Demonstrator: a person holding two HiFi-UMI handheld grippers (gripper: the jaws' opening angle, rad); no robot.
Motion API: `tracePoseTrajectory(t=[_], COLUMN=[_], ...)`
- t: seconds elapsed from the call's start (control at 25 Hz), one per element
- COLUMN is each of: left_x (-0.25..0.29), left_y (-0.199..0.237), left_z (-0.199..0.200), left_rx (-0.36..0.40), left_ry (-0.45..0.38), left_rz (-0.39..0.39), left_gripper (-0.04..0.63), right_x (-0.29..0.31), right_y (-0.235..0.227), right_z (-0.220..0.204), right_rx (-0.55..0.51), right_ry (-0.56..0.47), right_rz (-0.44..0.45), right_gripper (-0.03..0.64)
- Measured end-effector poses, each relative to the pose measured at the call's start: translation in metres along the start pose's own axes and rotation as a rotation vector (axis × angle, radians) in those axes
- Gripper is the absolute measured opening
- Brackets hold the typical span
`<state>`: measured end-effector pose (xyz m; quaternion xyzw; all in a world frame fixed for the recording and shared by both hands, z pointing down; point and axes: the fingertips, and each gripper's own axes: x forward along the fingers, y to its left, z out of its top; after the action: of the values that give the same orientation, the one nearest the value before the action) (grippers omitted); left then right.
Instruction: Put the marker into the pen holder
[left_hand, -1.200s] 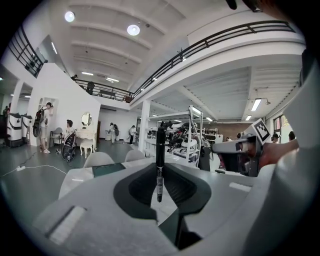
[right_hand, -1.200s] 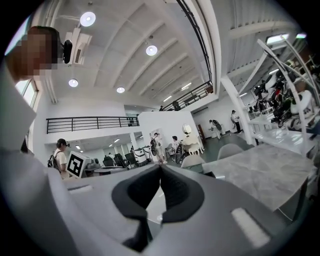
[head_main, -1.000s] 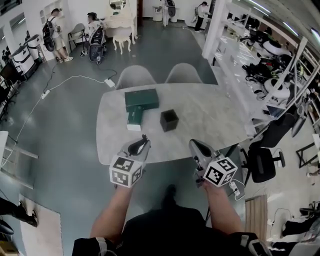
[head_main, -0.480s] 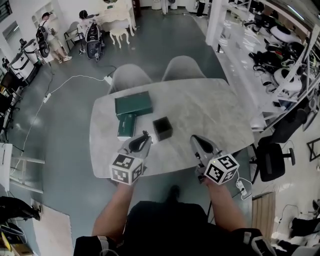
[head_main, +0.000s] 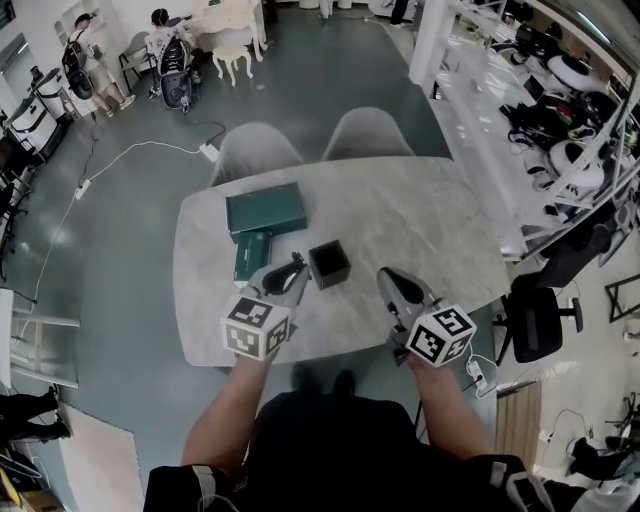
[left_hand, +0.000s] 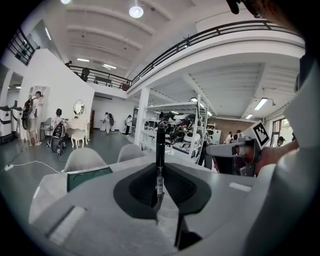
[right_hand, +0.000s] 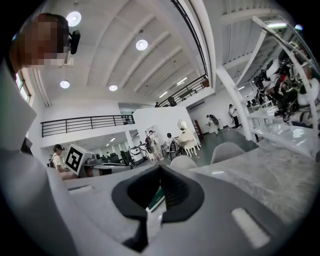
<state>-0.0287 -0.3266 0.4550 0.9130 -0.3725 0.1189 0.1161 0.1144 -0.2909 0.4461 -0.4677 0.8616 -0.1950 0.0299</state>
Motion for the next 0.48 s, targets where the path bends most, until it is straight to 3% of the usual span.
tracePoseTrajectory(t=[0.48], left_x=[0.037], left_y=[0.045], left_z=[-0.020], left_rx=[-0.019], left_ry=[0.048], left_rz=[-0.164], left_gripper=[0.051], right_x=[0.043], right_y=[0.024], right_z=[-0.022], right_rx=[0.008], right_ry=[0.019], right_rz=[-0.095], right_gripper=[0.003])
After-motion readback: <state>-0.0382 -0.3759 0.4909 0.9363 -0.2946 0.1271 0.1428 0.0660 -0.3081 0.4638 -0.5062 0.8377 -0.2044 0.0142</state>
